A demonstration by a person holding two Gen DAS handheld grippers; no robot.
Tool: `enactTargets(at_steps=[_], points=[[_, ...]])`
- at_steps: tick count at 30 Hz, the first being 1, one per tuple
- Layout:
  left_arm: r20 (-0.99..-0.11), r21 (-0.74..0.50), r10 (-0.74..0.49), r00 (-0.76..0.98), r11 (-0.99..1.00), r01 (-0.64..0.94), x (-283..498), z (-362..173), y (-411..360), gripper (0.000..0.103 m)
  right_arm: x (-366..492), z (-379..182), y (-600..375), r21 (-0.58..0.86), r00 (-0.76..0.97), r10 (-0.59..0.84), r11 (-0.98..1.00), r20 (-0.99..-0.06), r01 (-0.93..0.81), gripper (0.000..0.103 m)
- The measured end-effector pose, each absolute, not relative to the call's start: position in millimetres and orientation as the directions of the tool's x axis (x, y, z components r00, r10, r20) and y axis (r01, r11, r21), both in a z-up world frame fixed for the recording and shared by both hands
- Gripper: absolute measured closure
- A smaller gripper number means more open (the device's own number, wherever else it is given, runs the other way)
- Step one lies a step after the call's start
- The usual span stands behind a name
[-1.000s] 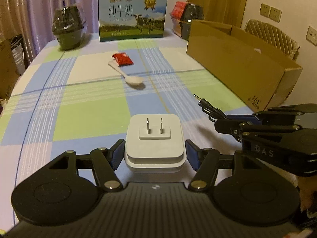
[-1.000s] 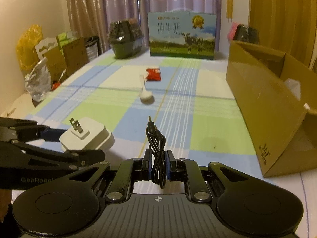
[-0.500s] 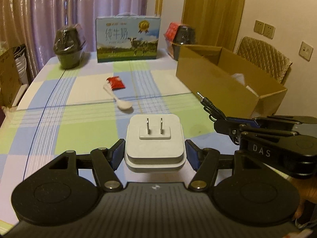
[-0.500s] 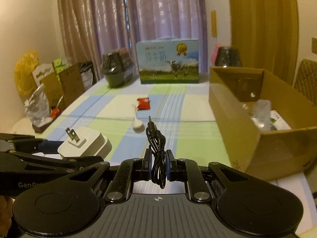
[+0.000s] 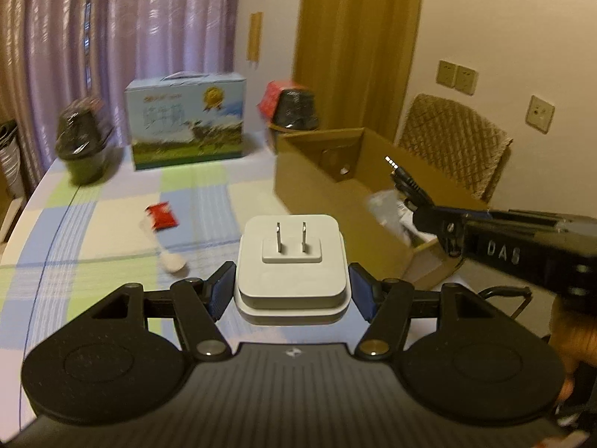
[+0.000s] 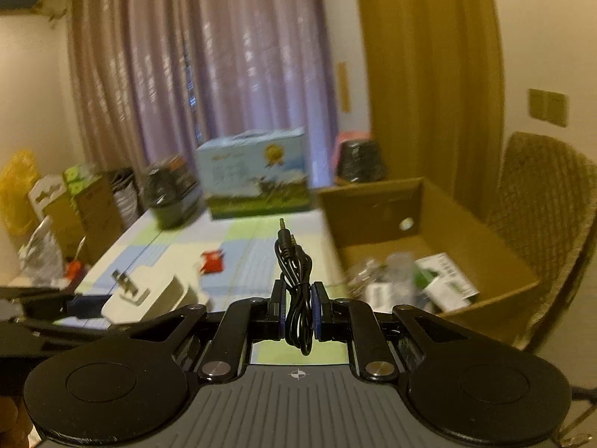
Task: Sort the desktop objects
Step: 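Lift and carry the charger and cable over the cardboard box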
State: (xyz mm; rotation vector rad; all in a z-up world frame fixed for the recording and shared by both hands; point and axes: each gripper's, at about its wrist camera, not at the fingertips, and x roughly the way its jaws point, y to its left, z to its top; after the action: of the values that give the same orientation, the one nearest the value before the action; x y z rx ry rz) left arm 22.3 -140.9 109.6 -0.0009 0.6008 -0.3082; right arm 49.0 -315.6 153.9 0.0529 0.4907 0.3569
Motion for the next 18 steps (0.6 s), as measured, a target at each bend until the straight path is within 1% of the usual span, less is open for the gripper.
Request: enactTargets(at_steps=[2,8,18], points=[[-0.549,-0.086,-0.301,0.78,0.948,0.305,27,117,-154,0.043,57,163,-331,0.162,0.822,0.348,0.937,-0.45,-0.309,0.093],[-0.535,-0.084,-0.343,0.772,0.931,0.355,45,128,-192,0.043,73,181,-368,0.12,0.853,0.295,0.956,-0.431,-0.27,0.093],[-0.544,-0.092,-0.411,0.731,0.896,0.435,85,126,-252,0.043,102,177,-416,0.1,0.864,0.231,0.973,-0.448,-0.208,0.093]])
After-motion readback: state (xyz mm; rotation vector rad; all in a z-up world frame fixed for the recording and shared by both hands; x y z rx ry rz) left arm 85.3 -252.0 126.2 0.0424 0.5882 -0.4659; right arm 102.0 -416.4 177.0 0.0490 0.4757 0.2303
